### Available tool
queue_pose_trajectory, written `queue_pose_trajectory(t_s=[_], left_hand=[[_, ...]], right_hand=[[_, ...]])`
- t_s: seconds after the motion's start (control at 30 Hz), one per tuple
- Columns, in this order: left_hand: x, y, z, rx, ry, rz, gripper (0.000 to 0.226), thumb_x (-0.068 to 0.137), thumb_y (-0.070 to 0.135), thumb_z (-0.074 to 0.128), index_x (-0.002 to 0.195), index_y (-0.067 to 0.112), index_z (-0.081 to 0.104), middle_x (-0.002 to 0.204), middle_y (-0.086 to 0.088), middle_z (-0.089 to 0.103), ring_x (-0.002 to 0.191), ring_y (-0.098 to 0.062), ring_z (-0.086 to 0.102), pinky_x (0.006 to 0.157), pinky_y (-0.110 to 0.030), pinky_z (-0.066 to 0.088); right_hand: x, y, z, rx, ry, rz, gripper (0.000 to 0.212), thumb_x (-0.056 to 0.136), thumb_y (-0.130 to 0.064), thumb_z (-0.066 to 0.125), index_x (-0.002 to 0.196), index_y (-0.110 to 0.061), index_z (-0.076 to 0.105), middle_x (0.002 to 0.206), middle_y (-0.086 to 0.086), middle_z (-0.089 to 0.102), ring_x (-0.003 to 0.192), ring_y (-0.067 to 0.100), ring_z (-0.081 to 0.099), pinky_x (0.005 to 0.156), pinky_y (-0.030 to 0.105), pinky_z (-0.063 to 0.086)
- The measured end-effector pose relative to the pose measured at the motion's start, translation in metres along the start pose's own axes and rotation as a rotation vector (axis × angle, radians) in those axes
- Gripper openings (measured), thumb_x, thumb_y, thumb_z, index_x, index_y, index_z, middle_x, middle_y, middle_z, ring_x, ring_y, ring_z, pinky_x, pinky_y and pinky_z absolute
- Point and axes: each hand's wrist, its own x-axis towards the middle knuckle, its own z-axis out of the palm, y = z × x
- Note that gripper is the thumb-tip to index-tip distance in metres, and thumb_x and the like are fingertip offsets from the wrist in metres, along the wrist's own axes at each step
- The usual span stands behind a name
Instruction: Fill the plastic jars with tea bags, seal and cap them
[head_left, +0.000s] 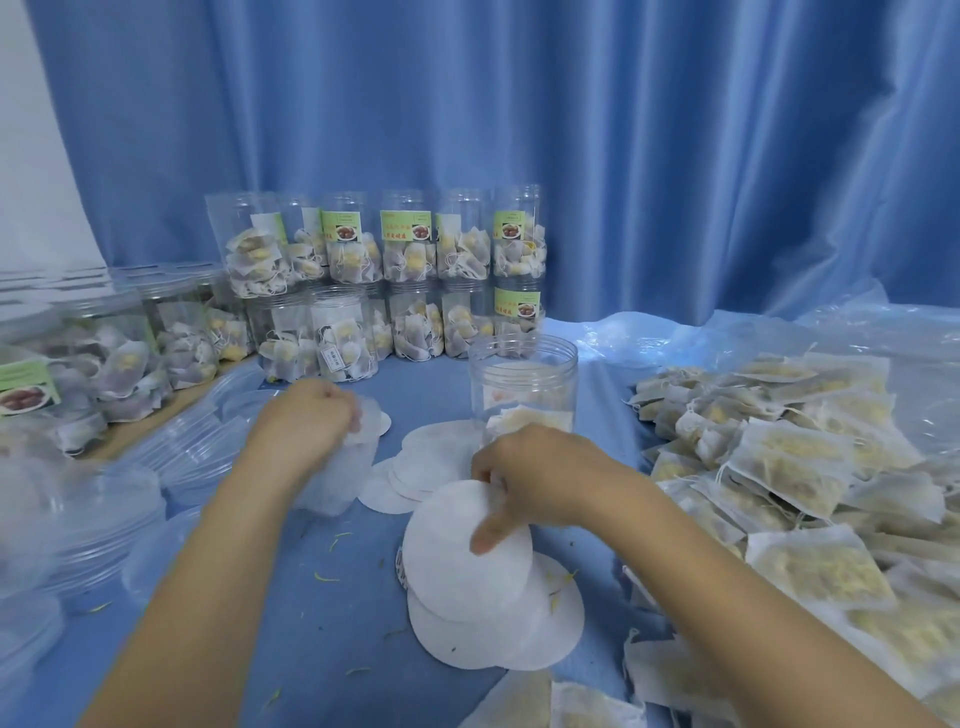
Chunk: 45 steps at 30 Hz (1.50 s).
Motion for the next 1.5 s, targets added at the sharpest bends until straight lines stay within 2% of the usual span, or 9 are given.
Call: queue_pose_trajectory(t_s=[0.17,0.33,0.63,0.77,1.0,1.17,1.27,1.37,1.5], left_hand=[[-0.003,0.015,-0.020,-0.531,0.100,0.047,0.032,0.100,0.011,0.035,0.076,0.017,0.056,0.069,0.007,0.068,0.059,-0.009,0.061,0.056,-0.023,0.037],[0.006,0.019,-0.020,-1.228,0.097,-0.239,0.031,0.093,0.004,0.025,0.075,0.017,0.047,0.035,0.009,0.049,0.028,-0.002,0.043,0.037,-0.012,0.025],[-0.012,0.034,0.039,-1.161,-0.424,-0.285,0.025,0.094,0.032,0.043,0.084,0.016,0.059,0.058,0.001,0.056,0.034,-0.008,0.042,0.031,-0.008,0.029],[-0.024,0.041,0.041,-1.239,-0.594,-0.190,0.019,0.051,0.021,0.066,0.067,0.015,0.075,0.069,-0.004,0.069,0.040,-0.012,0.051,0.031,-0.010,0.031],[-0.031,0.057,0.053,-1.116,-0.610,-0.160,0.033,0.092,0.025,0.035,0.082,0.011,0.063,0.067,-0.011,0.065,0.051,-0.023,0.054,0.045,-0.019,0.041],[-0.035,0.067,0.054,-0.968,-0.446,-0.077,0.042,0.099,0.034,0.041,0.070,0.016,0.065,0.060,-0.005,0.062,0.044,-0.015,0.056,0.041,-0.019,0.045],[-0.035,0.071,0.051,-0.815,-0.205,-0.011,0.045,0.096,0.051,0.037,0.069,0.023,0.060,0.050,0.007,0.062,0.040,-0.006,0.058,0.036,-0.016,0.042],[-0.034,0.072,0.052,-0.658,0.099,0.135,0.060,0.090,0.063,0.036,0.086,0.010,0.064,0.085,-0.002,0.071,0.078,-0.017,0.067,0.074,-0.036,0.055],[-0.037,0.074,0.043,-0.609,0.350,0.239,0.056,0.088,0.060,0.044,0.056,0.017,0.028,0.048,0.007,0.034,0.046,-0.013,0.033,0.046,-0.031,0.027]], right_hand=[[-0.004,0.013,-0.017,0.343,0.201,-0.016,0.025,0.068,-0.045,0.079,0.071,-0.025,0.063,0.066,-0.014,0.060,0.066,0.009,0.059,0.066,0.027,0.050],[-0.007,0.021,-0.028,0.647,0.460,-0.037,0.016,0.076,-0.025,0.077,0.074,-0.022,0.061,0.054,-0.017,0.060,0.048,0.010,0.062,0.046,0.023,0.049],[-0.008,0.031,-0.033,1.109,0.456,-0.151,0.020,0.083,-0.009,0.069,0.102,-0.012,0.062,0.053,-0.008,0.061,0.040,0.008,0.051,0.041,0.018,0.039],[-0.009,0.032,-0.032,1.186,0.407,-0.198,0.017,0.083,-0.009,0.069,0.098,-0.016,0.063,0.055,-0.007,0.061,0.042,0.007,0.050,0.042,0.017,0.037],[-0.006,0.021,-0.027,1.072,0.439,-0.129,0.017,0.077,-0.020,0.077,0.089,-0.026,0.066,0.057,-0.005,0.063,0.046,0.009,0.053,0.044,0.022,0.039],[-0.009,0.008,-0.028,0.852,0.650,-0.060,0.030,0.060,-0.041,0.078,0.086,-0.034,0.065,0.077,-0.014,0.062,0.052,0.004,0.051,0.057,0.023,0.046],[-0.012,0.005,-0.033,0.916,0.706,-0.052,0.045,0.064,-0.022,0.076,0.102,-0.033,0.055,0.087,-0.006,0.061,0.058,0.011,0.053,0.057,0.028,0.052],[-0.015,0.001,-0.038,1.243,0.601,-0.197,0.038,0.081,0.009,0.059,0.100,-0.023,0.061,0.080,0.001,0.069,0.064,0.010,0.061,0.053,0.022,0.051],[-0.019,0.000,-0.048,1.513,0.674,-0.143,0.017,0.096,-0.021,0.050,0.105,-0.025,0.064,0.092,0.000,0.068,0.070,0.010,0.061,0.062,0.027,0.050]])
